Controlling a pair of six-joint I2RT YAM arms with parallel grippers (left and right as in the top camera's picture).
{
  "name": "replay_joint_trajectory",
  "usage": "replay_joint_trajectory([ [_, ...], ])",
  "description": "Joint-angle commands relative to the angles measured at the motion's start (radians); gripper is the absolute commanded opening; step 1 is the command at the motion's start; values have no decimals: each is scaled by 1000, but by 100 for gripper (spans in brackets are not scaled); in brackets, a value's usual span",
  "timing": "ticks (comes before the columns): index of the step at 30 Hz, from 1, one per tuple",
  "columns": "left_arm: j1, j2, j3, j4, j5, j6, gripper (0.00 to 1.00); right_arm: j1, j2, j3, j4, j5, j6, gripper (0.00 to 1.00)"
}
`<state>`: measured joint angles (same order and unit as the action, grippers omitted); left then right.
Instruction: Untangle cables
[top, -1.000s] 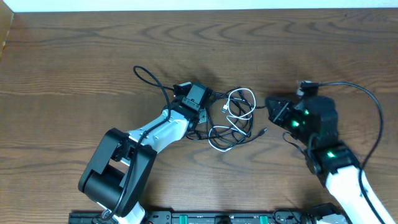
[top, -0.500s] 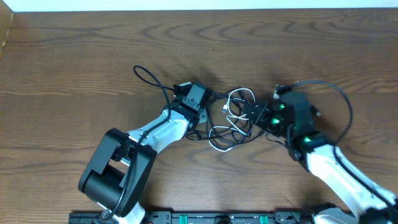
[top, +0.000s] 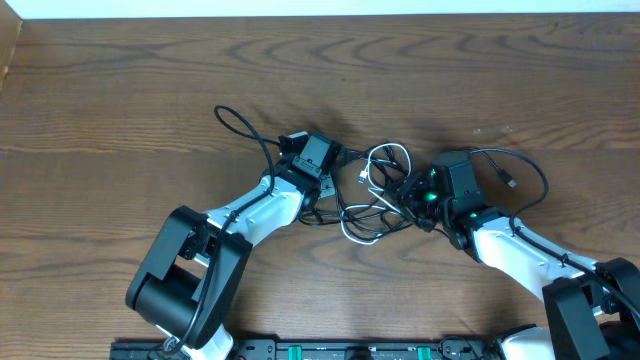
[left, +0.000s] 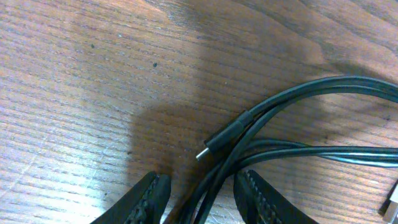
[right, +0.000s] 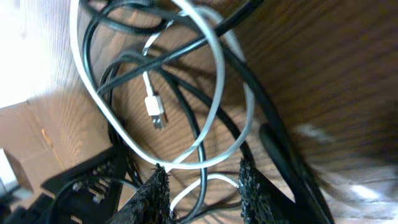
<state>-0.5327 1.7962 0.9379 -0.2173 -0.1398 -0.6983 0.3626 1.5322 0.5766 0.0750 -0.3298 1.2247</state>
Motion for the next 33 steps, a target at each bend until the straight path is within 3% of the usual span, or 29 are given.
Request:
replay_joint_trajectory([
  [1,4,16,8,-5,-10,10,42,6,17,-1,-4,77,80,35],
  [5,4,16,8,-5,-10,10,42,6,56,-1,-3,84,113,33],
  [10,4,16,8,-5,-10,10,42,6,120,-1,12,84,108,1],
  [18,4,16,8,-5,-10,10,43,-1,15,-1,53,32,-58,1],
  [26,4,16,8,-5,-10,10,43,-30,-346,-1,31,-21,-197,1],
  [33,4,16,8,-5,-10,10,43,-30,-525,-1,-59,71,-315,1],
])
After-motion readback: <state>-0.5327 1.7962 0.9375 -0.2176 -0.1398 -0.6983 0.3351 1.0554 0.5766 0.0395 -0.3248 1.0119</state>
